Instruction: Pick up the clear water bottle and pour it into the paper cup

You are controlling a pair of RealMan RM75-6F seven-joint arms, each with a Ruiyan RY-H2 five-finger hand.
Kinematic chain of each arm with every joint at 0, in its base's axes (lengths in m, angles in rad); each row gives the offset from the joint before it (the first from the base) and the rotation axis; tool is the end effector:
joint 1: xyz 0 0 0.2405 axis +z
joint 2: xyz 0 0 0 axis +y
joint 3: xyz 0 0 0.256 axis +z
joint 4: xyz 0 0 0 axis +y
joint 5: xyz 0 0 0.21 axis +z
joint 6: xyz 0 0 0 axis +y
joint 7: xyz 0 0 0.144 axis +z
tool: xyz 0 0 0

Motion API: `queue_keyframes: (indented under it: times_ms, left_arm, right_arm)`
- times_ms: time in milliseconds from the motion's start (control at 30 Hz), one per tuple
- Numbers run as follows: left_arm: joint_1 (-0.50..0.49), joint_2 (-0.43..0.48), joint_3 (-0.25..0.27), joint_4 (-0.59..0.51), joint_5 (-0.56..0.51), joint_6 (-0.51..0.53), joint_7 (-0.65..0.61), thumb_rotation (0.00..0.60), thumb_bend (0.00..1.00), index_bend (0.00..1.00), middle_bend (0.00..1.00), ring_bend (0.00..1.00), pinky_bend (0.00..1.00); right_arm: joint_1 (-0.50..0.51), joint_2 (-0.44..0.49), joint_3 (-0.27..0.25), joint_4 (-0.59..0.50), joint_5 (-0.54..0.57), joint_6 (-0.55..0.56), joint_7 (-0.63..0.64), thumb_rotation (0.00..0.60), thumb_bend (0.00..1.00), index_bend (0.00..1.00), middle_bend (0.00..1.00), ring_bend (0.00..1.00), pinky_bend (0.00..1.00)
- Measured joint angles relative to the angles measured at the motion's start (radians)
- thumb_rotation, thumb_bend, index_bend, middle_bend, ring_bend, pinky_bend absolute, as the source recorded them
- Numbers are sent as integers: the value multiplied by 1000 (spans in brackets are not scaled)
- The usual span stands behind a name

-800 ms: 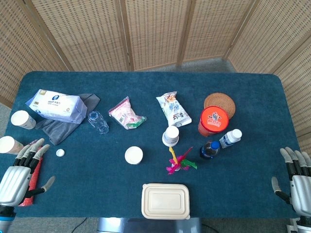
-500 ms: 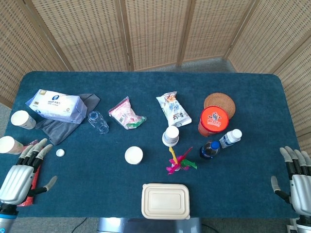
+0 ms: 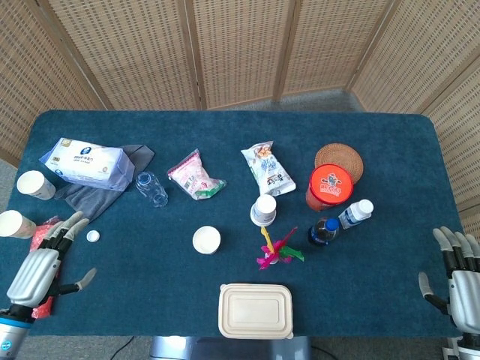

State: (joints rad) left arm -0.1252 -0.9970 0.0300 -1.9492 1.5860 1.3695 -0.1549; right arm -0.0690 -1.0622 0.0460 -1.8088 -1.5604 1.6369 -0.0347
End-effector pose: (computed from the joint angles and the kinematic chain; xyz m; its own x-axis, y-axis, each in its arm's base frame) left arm -0.2427 0.1660 0.1413 0.0639 0.2188 0.9737 0.9946 -0.0940 -0.0442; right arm -0.2852 -0.1332 0.1783 0.3056 0.0897 0.9479 -0.9514 0.0691 0.3002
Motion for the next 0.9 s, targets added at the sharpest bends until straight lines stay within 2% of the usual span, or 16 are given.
queue_keyframes:
  times_ms: [133,433,700,900]
  left_arm:
    - [-36,-25,-16,54,-41,-61,-123,508,366,1,7,0,0]
    - [-113,-128,-68,204,-138,-188,-397,495,362,0,0,0,0]
    - [-164,-259,-121,381,-188,-245,-578,436,354,0,0,0,0]
    - [-201,-349,-149,492,-181,-263,-690,424,351,0,0,0,0]
  right_arm:
    - [0,7,2,-7,2,0,-3,600,457,0,21,0,0]
    - [7,19,9,-20,21,-16,-8,600,456,0,21,0,0]
    - [17,23,15,-27,34,-34,-17,600,457,0,21,0,0]
    - [16,31,19,-34,39,-29,-17,600,458,0,21,0,0]
